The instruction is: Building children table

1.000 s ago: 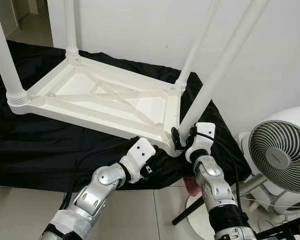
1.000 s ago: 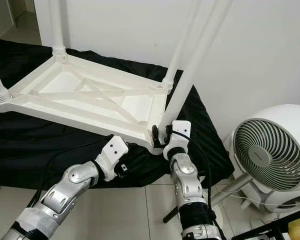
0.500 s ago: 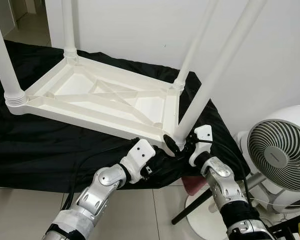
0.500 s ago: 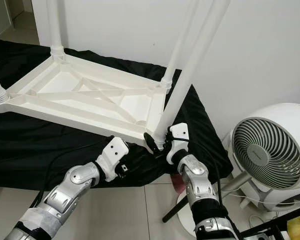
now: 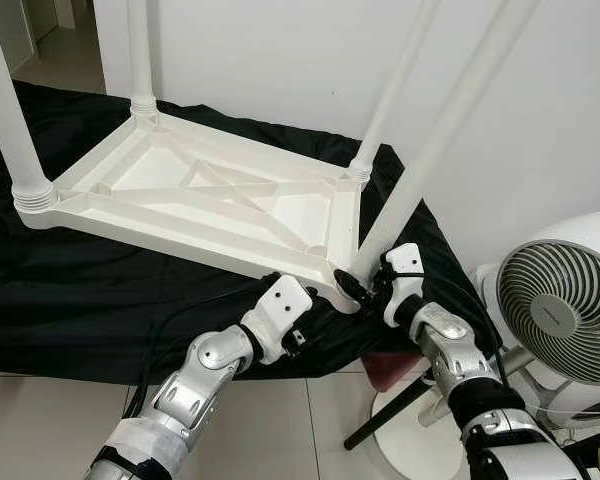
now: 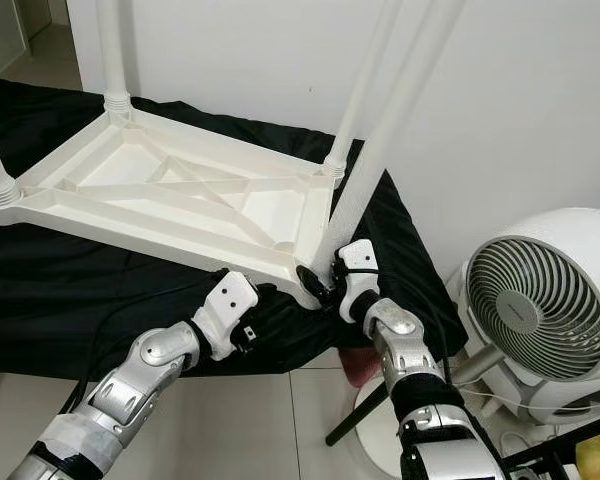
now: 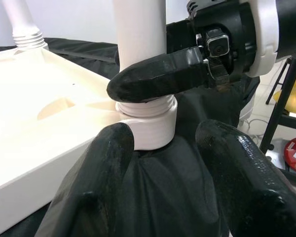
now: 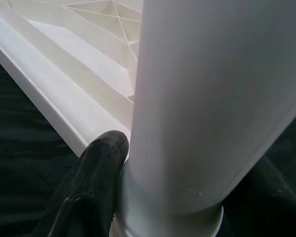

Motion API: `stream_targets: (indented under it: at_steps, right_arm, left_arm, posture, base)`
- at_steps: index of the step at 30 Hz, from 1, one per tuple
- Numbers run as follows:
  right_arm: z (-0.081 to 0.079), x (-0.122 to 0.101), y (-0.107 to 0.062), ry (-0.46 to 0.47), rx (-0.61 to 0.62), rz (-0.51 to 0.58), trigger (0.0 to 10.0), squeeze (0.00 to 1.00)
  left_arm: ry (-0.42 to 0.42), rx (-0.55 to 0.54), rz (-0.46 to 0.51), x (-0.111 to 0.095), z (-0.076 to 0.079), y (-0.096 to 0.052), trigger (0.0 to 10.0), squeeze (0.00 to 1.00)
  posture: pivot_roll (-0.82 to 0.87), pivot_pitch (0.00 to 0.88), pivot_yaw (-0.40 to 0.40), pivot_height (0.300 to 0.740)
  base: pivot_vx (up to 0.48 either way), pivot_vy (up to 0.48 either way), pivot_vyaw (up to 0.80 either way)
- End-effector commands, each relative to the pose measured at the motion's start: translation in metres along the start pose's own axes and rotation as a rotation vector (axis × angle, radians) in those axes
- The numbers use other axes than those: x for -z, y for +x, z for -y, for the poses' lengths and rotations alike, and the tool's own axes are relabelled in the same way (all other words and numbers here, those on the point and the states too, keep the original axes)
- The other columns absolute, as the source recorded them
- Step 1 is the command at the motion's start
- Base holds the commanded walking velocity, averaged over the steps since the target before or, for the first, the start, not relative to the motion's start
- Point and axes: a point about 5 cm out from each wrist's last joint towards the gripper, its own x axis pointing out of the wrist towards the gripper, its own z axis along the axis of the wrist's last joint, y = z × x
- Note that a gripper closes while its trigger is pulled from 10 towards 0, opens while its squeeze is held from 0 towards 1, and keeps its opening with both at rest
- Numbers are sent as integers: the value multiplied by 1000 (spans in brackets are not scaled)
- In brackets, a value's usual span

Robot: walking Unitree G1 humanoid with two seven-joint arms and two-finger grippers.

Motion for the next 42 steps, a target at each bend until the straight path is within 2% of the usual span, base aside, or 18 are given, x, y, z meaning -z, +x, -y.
stream_targets:
  at_steps: [1,4,5,10,17,19,20,21,22,25,26,28,29,34,42]
  right_arm:
    - [3,10,-6,-21,-5,-57,0,0]
    - [3,12,-6,-20,-5,-62,0,0]
    - [2,13,-6,-17,1,-62,10000,0]
    - [3,13,-6,-1,28,-51,10000,0]
    - [2,11,-5,48,128,-8,10000,0]
    - [-1,7,-4,74,190,36,10000,0]
    - [-3,7,-3,96,262,40,10000,0]
    - [-3,7,-3,96,262,40,10000,0]
    - [-5,8,-3,132,355,40,10000,0]
    - [-10,11,-5,162,464,33,10000,0]
    - [-10,11,-5,162,464,33,10000,0]
    - [-13,14,-8,196,566,48,10000,0]
    - [-16,16,-9,185,593,34,10000,0]
    - [-31,15,-6,204,608,46,10000,0]
    - [-34,12,-12,219,666,65,10000,0]
  left_arm:
    - [19,53,11,-4,5,3,10000,0]
    - [19,53,11,-4,5,3,10000,0]
    - [20,53,11,-4,5,3,10000,0]
    - [23,53,9,-4,4,3,10000,0]
    - [28,55,3,-2,3,2,10000,0]
    - [29,55,2,-3,2,2,10000,0]
    - [31,54,3,-3,1,2,10000,0]
    - [31,54,3,-3,1,2,10000,0]
    - [33,55,3,-3,1,2,10000,0]
    - [33,58,3,-3,1,2,10000,0]
    - [33,58,3,-3,1,2,10000,0]
    - [35,62,2,-3,1,2,10000,0]
    - [34,66,1,-2,2,2,10000,0]
    - [31,83,-1,-2,3,2,10000,0]
    - [36,151,2,-3,7,10,10000,0]
  posture:
    - [115,0,-185,740]
    - [115,0,-185,740]
    - [117,0,-184,740]
    - [120,0,-184,740]
    - [123,0,-185,740]
    - [124,0,-188,740]
    - [124,0,-189,740]
    - [124,0,-189,740]
    - [126,0,-189,740]
    - [127,0,-187,740]
    - [127,0,-187,740]
    - [126,0,-184,740]
    - [123,0,-178,740]
    - [97,0,-158,740]
    - [34,0,-95,740]
  base:
    - [0,0,0]
    - [0,0,0]
    - [0,0,0]
    - [0,0,0]
    - [0,0,0]
    - [0,0,0]
    - [0,0,0]
    - [0,0,0]
    - [0,0,0]
    - [0,0,0]
    - [0,0,0]
    - [0,0,0]
    - [0,0,0]
    - [0,0,0]
    - [0,0,0]
